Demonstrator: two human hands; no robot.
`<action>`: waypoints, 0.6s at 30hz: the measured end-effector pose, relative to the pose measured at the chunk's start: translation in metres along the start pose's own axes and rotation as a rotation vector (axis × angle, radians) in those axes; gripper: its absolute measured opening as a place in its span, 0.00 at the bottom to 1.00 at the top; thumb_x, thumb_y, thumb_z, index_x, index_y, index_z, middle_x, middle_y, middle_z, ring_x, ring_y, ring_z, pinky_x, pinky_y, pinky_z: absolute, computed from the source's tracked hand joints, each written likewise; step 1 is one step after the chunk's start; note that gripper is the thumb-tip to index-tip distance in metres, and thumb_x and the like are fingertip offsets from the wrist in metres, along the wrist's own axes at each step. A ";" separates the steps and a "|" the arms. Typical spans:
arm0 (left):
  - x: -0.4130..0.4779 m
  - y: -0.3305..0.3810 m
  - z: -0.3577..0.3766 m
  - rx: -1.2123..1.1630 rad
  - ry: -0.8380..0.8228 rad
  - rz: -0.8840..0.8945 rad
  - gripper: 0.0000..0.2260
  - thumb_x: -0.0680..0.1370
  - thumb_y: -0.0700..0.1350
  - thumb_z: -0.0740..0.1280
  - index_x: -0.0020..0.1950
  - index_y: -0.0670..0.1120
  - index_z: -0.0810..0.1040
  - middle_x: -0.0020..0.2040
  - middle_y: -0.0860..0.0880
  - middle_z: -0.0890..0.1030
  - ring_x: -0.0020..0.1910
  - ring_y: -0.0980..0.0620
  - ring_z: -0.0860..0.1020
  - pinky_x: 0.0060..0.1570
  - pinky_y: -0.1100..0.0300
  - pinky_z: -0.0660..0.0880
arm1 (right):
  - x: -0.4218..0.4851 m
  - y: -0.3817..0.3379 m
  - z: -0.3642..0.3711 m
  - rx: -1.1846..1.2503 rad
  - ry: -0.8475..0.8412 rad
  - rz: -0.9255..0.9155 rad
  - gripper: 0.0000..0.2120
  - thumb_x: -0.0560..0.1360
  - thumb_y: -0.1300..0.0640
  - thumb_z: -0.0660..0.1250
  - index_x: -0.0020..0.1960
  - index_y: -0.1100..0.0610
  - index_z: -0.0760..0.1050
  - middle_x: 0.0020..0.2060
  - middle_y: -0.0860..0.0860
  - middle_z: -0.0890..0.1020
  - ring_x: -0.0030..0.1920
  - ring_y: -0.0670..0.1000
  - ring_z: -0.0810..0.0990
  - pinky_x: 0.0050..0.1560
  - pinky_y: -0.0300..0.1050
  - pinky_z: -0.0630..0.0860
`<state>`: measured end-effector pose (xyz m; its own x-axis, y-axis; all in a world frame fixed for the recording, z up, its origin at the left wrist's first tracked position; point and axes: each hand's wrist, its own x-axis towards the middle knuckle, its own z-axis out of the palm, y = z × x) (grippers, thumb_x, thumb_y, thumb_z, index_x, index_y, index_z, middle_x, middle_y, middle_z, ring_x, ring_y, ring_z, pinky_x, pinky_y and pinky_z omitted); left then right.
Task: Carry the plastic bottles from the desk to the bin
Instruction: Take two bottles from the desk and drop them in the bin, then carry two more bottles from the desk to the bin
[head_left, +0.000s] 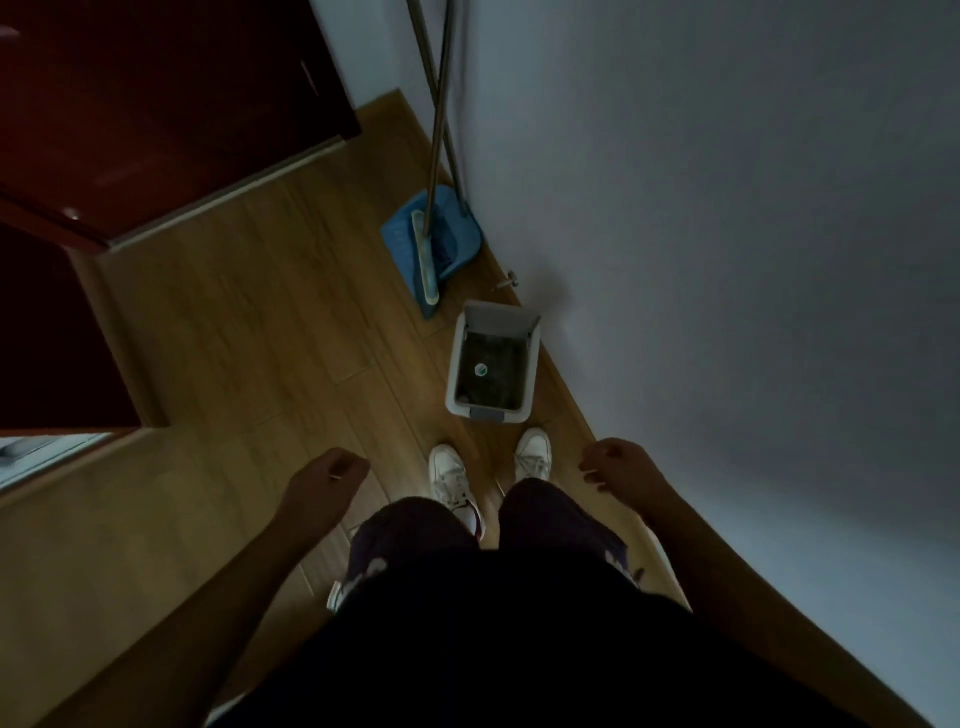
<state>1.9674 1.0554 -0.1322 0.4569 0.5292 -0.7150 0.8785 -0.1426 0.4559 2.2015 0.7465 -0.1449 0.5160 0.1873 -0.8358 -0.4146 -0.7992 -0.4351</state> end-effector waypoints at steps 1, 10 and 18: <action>-0.010 -0.002 -0.005 -0.026 0.009 -0.007 0.10 0.80 0.53 0.66 0.50 0.48 0.81 0.45 0.48 0.84 0.45 0.47 0.83 0.51 0.49 0.78 | -0.015 -0.003 -0.003 0.000 0.003 0.000 0.09 0.79 0.58 0.65 0.40 0.55 0.79 0.47 0.63 0.85 0.43 0.59 0.82 0.45 0.51 0.76; -0.104 -0.036 0.025 -0.410 0.232 -0.200 0.11 0.77 0.46 0.68 0.43 0.38 0.80 0.42 0.36 0.84 0.44 0.36 0.83 0.48 0.44 0.78 | -0.057 -0.034 -0.004 -0.308 -0.104 -0.186 0.11 0.77 0.54 0.67 0.57 0.58 0.78 0.45 0.54 0.85 0.43 0.51 0.86 0.45 0.44 0.80; -0.236 -0.070 0.129 -0.778 0.525 -0.512 0.14 0.72 0.58 0.63 0.45 0.49 0.81 0.40 0.48 0.86 0.40 0.47 0.85 0.43 0.51 0.77 | -0.036 -0.082 0.017 -0.735 -0.394 -0.388 0.07 0.79 0.55 0.64 0.46 0.53 0.80 0.43 0.53 0.86 0.46 0.55 0.85 0.54 0.55 0.81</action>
<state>1.8164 0.8321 -0.0636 -0.2216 0.6952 -0.6838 0.5332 0.6735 0.5119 2.2041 0.8148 -0.0855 0.1707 0.5918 -0.7878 0.3845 -0.7762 -0.4997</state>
